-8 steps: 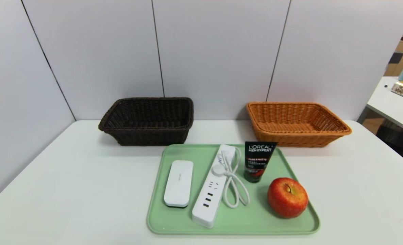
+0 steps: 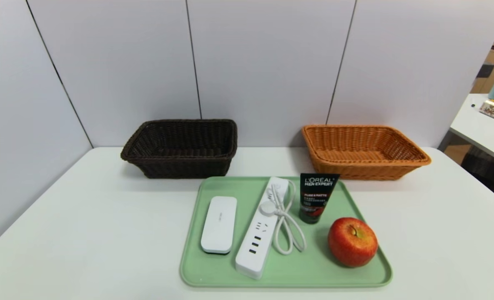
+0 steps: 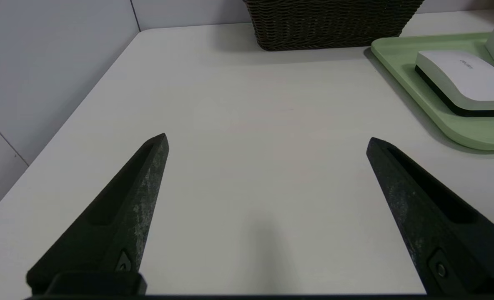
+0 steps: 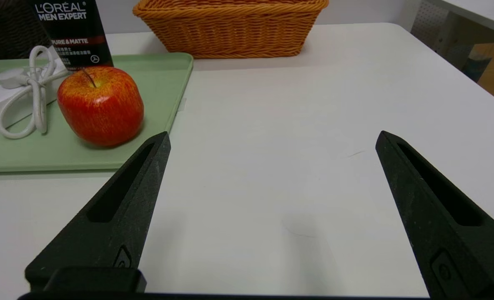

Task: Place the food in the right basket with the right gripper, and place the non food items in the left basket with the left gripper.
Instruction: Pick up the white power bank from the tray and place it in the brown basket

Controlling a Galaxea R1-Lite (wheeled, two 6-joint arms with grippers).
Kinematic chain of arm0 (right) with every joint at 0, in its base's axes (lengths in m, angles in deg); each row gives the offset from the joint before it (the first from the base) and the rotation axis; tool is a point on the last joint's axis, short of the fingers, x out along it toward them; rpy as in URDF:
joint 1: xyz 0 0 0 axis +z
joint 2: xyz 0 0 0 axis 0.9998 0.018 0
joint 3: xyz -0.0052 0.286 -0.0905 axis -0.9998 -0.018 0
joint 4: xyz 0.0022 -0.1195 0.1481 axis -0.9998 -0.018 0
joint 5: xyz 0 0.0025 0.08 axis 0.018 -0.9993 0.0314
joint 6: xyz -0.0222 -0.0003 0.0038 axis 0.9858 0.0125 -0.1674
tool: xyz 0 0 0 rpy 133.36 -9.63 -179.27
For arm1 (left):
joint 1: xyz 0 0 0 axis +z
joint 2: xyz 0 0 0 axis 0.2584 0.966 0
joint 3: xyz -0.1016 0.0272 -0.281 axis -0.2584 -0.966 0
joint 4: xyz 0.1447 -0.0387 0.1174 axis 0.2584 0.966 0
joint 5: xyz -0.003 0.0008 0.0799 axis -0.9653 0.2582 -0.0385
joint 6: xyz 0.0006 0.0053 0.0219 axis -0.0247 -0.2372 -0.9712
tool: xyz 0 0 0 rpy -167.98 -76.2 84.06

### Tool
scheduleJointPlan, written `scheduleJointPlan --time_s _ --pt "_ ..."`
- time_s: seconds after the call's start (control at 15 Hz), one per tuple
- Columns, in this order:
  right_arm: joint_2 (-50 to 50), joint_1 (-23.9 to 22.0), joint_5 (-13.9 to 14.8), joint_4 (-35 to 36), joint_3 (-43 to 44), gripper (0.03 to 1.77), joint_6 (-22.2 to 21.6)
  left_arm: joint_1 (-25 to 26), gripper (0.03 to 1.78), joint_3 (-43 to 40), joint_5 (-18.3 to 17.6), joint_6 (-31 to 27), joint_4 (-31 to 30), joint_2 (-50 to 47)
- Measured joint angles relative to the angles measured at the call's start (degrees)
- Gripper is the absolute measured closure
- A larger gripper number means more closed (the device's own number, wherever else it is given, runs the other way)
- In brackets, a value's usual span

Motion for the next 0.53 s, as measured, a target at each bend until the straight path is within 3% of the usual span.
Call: scheduleJointPlan --time_s 0.53 --pt "0.0 0.0 -1.5 -0.1 0.0 0.10 4.1 0.0 0.12 0.0 0.0 -0.9 0.0 0.0"
